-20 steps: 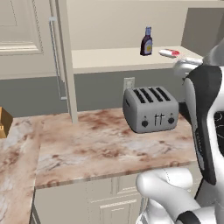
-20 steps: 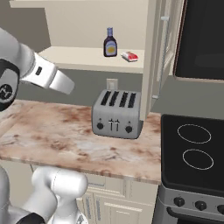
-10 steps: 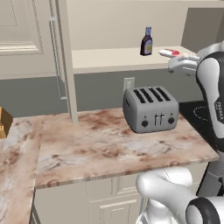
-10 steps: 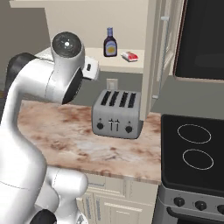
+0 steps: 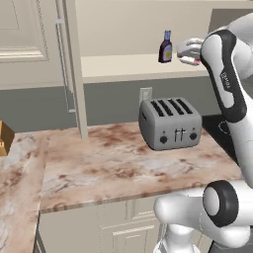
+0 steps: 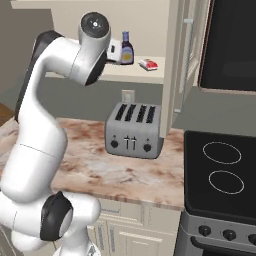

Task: The dining table condiment station is running low on condiment bottle. Refill the condiment station by opening the cabinet and taking the condiment bottle from the cabinet and placing it on the dining table.

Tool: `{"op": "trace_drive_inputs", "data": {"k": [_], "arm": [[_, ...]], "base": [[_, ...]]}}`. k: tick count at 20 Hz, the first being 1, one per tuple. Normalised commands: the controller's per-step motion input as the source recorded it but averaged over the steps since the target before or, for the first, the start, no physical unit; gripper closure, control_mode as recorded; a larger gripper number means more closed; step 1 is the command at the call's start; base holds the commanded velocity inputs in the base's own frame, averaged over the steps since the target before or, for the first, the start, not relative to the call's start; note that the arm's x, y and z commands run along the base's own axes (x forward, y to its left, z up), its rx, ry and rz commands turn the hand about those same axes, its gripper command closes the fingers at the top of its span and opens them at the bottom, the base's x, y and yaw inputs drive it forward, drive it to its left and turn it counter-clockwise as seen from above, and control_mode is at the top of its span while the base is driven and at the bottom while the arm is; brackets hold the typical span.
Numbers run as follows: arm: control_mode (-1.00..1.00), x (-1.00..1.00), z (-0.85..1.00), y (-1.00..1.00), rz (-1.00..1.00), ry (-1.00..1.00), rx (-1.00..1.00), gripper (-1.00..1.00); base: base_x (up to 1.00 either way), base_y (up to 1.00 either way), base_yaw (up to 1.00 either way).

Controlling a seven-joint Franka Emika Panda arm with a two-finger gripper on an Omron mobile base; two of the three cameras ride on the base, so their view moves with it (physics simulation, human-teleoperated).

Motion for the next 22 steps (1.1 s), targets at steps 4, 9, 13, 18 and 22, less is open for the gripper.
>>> {"op": "trace_drive_inputs", "data": {"k": [4, 9, 13, 18, 22], "arm": [[-1.0, 0.51, 0.31, 0.01, -0.12, 0.09, -0.3, -1.0], [-1.0, 0.07, -0.08, -0.01, -0.07, 0.04, -0.15, -1.0], [-1.0, 0.37, -0.49, -0.15, -0.01, -0.04, -0.03, -1.0], [-1.0, 0.59, -0.28, -0.25, -0.06, -0.16, -0.06, -1.0], [-1.0, 0.63, 0.04, -0.08, -0.07, -0.09, 0.0, -1.0]], "base": [[0.0, 0.0, 0.0], [0.0, 0.0, 0.0], [0.0, 0.0, 0.0], [0.0, 0.0, 0.0], [0.0, 0.0, 0.0]]}}
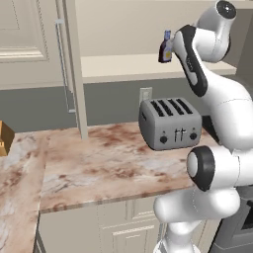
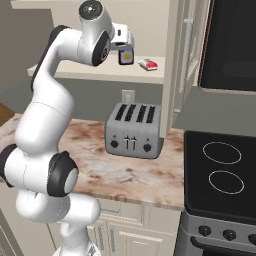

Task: The dining table condiment station is running low on condiment bottle. Refill the condiment station by opening the cabinet and taking the condiment bottle from the cabinet and placing it on the dining table.

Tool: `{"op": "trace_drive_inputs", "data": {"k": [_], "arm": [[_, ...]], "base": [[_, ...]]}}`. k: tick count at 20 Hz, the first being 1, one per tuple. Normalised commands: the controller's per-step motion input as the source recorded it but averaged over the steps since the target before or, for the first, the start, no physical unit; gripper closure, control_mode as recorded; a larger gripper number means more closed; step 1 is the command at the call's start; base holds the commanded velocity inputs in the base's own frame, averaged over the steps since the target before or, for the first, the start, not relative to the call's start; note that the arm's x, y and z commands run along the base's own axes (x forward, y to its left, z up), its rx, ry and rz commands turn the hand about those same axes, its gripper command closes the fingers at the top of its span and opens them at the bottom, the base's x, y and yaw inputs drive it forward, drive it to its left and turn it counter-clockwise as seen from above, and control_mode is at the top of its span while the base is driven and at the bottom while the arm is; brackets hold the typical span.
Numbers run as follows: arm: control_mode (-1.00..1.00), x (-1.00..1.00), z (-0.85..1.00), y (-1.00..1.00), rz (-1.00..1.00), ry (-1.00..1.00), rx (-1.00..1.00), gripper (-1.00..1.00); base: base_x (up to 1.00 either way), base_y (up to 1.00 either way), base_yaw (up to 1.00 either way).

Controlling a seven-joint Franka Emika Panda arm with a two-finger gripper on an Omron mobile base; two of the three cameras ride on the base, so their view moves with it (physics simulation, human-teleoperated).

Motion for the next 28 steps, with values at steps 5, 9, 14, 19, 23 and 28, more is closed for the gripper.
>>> {"op": "trace_drive_inputs", "data": {"k": [5, 9, 14, 19, 23, 28], "arm": [[-1.0, 0.6, 0.0, 0.0, -0.02, 0.0, 0.01, -1.0], [-1.0, 0.42, 0.0, 0.0, 0.0, 0.0, 0.01, -1.0], [-1.0, 0.32, 0.0, -0.01, 0.0, 0.0, 0.0, -1.0], [-1.0, 0.25, 0.0, 0.0, 0.0, 0.0, 0.0, -1.0], [-1.0, 0.16, 0.0, 0.0, 0.0, 0.0, 0.0, -1.0], [-1.0, 0.2, 0.0, 0.0, 0.0, -0.01, 0.0, -1.0]], "base": [[0.0, 0.0, 0.0], [0.0, 0.0, 0.0], [0.0, 0.0, 0.0], [0.0, 0.0, 0.0], [0.0, 0.0, 0.0], [0.0, 0.0, 0.0]]}}
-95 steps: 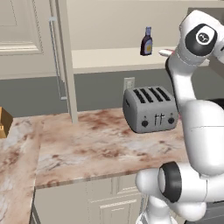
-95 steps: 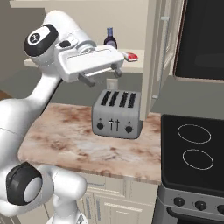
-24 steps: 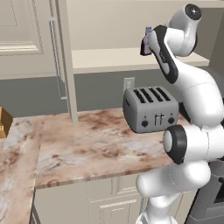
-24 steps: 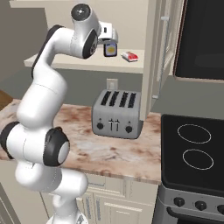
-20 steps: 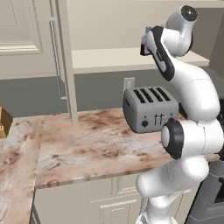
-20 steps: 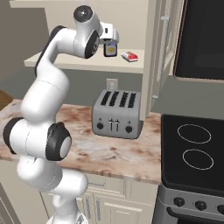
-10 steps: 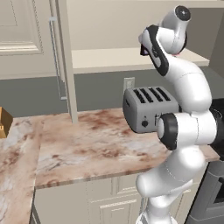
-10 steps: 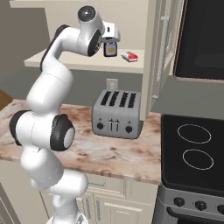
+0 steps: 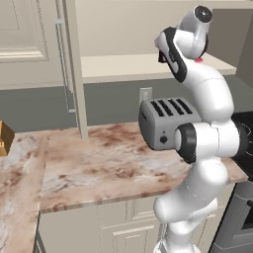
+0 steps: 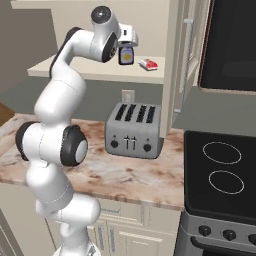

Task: The dining table condiment station is running low on condiment bottle. Refill the condiment station by opening the cabinet and taking the condiment bottle from the cabinet and placing it on the dining table.

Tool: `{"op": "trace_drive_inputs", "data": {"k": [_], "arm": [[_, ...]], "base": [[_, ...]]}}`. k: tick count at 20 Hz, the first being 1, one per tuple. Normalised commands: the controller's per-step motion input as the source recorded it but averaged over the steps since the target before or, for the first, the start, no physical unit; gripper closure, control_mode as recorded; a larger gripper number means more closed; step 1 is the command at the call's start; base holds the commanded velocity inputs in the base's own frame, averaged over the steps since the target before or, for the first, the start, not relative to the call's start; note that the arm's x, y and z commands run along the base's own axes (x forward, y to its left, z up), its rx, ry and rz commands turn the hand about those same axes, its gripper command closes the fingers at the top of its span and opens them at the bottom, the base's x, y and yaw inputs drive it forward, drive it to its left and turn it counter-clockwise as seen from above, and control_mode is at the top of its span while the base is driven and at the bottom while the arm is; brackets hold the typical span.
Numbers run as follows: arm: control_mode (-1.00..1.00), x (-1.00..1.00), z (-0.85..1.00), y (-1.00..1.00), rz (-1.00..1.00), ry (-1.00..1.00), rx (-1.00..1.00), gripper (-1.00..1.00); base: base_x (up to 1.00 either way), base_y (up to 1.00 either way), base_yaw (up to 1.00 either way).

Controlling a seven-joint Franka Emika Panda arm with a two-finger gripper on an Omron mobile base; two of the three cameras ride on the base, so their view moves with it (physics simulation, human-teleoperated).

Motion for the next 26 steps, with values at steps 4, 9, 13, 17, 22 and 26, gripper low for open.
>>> {"op": "trace_drive_inputs", "data": {"k": [4, 9, 13, 17, 22, 26], "arm": [[-1.0, 0.27, -0.07, 0.0, 0.0, -0.03, 0.0, -1.0], [-1.0, 0.21, -0.01, -0.02, 0.0, -0.03, 0.0, -1.0], [-1.0, 0.2, 0.0, -0.09, 0.0, -0.03, 0.0, -1.0], [-1.0, 0.24, 0.0, -0.06, 0.0, -0.01, 0.0, -1.0], [-1.0, 0.17, 0.0, 0.0, 0.0, -0.01, 0.0, -1.0], [-1.0, 0.23, 0.0, 0.0, 0.0, -0.01, 0.0, -1.0]], "base": [[0.0, 0.0, 0.0], [0.0, 0.0, 0.0], [0.0, 0.0, 0.0], [0.0, 0.0, 0.0], [0.0, 0.0, 0.0], [0.0, 0.0, 0.0]]}}
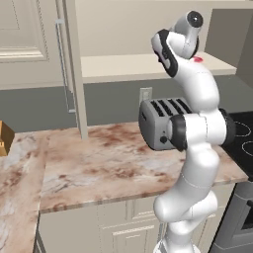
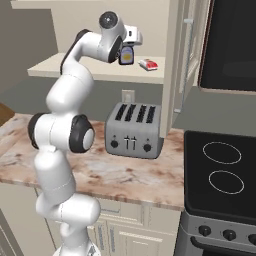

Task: The dining table condiment station is running low on condiment bottle. Refill the condiment station by opening the cabinet and taking the condiment bottle from the cabinet and placing it on the dining table.

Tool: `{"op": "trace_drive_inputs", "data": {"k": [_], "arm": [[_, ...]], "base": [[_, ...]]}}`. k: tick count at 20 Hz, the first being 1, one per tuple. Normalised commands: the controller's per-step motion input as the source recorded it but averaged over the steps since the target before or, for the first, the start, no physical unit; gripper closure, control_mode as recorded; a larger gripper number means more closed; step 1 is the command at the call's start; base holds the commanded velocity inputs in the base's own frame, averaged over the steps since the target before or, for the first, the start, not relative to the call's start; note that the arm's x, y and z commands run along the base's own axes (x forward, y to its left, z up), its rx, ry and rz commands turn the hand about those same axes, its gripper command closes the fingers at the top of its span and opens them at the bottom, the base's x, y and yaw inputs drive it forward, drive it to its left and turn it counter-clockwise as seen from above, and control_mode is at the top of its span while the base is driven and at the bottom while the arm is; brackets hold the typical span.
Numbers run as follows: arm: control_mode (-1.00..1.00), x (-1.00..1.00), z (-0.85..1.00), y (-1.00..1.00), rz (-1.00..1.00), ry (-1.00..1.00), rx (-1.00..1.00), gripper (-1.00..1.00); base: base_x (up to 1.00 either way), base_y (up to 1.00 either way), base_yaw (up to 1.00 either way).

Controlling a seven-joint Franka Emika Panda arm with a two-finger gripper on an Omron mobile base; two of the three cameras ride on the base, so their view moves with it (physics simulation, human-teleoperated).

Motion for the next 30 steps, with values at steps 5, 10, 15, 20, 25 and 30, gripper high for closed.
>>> {"op": "trace_drive_inputs", "data": {"k": [5, 10, 15, 20, 25, 30], "arm": [[-1.0, 0.19, 0.0, 0.0, 0.0, 0.0, 0.0, -1.0], [-1.0, 0.17, 0.0, -0.01, 0.0, -0.01, 0.0, -1.0], [-1.0, 0.18, 0.0, -0.02, 0.0, -0.02, 0.0, -1.0], [-1.0, 0.13, 0.0, -0.03, 0.0, -0.02, 0.0, 1.0], [-1.0, 0.07, 0.0, -0.05, 0.0, -0.02, 0.0, 1.0], [-1.0, 0.0, 0.0, -0.01, 0.0, 0.0, 0.0, 1.0]], "base": [[0.0, 0.0, 0.0], [0.0, 0.0, 0.0], [0.0, 0.0, 0.0], [0.0, 0.0, 0.0], [0.0, 0.0, 0.0], [0.0, 0.0, 0.0]]}}
